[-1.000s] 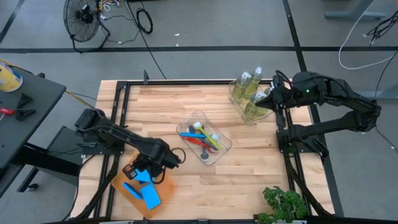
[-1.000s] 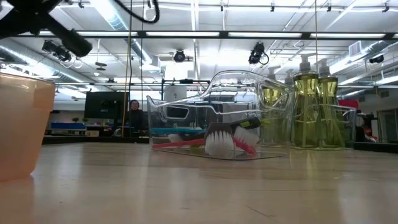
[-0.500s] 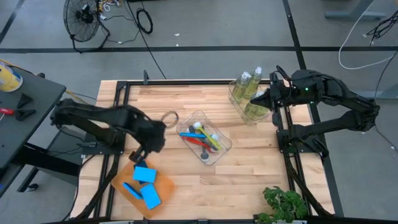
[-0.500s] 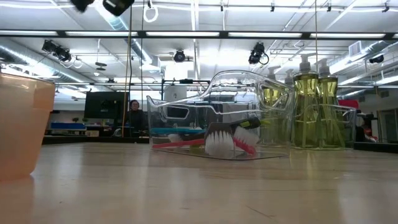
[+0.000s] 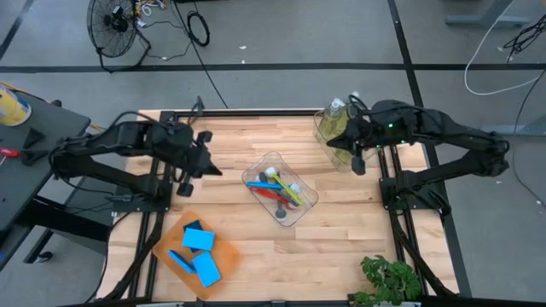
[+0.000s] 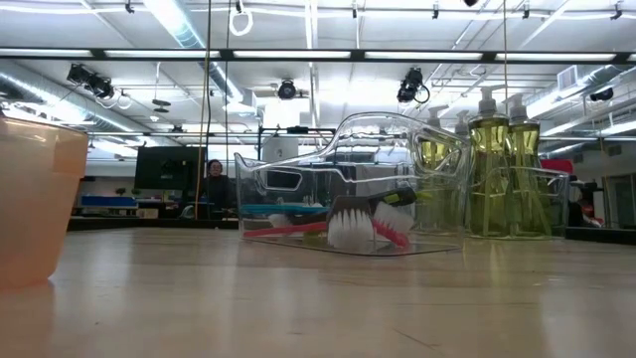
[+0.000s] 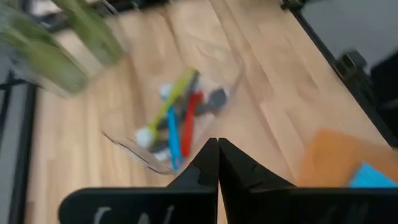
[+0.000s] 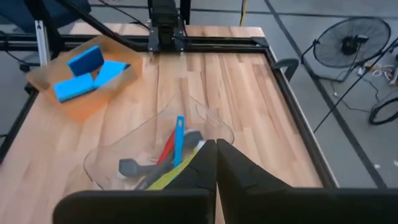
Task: Pick & Place Kitchen Sink Supplies
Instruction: Return to Home Position
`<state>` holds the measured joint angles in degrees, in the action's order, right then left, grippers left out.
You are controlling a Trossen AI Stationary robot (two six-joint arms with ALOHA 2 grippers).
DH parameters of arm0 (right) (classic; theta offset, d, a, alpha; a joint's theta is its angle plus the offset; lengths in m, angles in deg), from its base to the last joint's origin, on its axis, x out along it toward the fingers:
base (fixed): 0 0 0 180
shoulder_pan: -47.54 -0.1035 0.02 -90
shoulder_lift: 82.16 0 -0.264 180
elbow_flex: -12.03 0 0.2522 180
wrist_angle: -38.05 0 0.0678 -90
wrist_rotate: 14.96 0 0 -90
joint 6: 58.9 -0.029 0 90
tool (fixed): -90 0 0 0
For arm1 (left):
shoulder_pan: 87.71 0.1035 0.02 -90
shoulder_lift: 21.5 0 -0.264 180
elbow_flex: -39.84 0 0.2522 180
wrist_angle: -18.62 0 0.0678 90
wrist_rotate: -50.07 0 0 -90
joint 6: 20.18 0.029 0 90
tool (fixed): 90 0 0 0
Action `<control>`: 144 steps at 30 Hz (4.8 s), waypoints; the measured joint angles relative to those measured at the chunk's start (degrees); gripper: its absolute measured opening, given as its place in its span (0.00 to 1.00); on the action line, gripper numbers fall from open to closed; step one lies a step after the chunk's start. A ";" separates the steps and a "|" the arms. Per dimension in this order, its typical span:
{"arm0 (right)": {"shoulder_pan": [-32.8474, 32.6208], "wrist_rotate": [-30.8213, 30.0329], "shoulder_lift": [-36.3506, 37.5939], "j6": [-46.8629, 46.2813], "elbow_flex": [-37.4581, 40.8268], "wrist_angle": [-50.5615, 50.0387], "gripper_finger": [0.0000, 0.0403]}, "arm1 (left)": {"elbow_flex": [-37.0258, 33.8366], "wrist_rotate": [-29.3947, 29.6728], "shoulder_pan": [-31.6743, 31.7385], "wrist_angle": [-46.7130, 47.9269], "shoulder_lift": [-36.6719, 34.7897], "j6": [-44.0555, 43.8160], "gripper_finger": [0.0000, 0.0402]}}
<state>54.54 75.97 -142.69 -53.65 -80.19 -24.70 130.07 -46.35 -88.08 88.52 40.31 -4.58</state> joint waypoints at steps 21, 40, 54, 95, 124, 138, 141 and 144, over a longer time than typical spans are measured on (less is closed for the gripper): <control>0.02 0.09 0.48 -0.29 27.90 42.41 0.02 | -0.02 -6.90 9.98 -16.83 -1.94 -6.28 0.01; 0.02 0.00 7.40 -4.30 36.90 49.12 0.02 | -22.27 0.02 9.85 -50.45 -5.75 -15.41 0.01; 0.02 -0.02 18.87 -7.76 49.01 51.00 0.02 | -38.27 8.13 3.73 -60.92 -14.64 -18.99 0.02; 3.63 2.91 24.41 7.60 52.00 45.22 0.02 | -65.05 10.94 2.44 -63.42 -43.90 -14.60 0.03; 4.31 5.53 24.35 2.60 52.00 46.45 0.02 | -65.05 11.71 2.44 -62.66 -43.84 -16.44 0.03; 4.31 5.53 24.33 2.72 52.00 46.43 0.02 | -65.05 11.72 2.42 -62.67 -43.84 -16.44 0.04; 4.31 5.53 24.35 2.74 52.00 46.40 0.02 | -65.05 11.72 2.42 -62.67 -43.84 -16.44 0.03; 4.31 5.53 24.35 2.74 52.00 46.41 0.02 | -65.05 11.72 2.42 -62.69 -43.84 -16.44 0.03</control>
<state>58.85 81.50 -118.34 -50.91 -28.19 21.71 65.02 -34.63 -85.67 25.83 -3.53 -21.02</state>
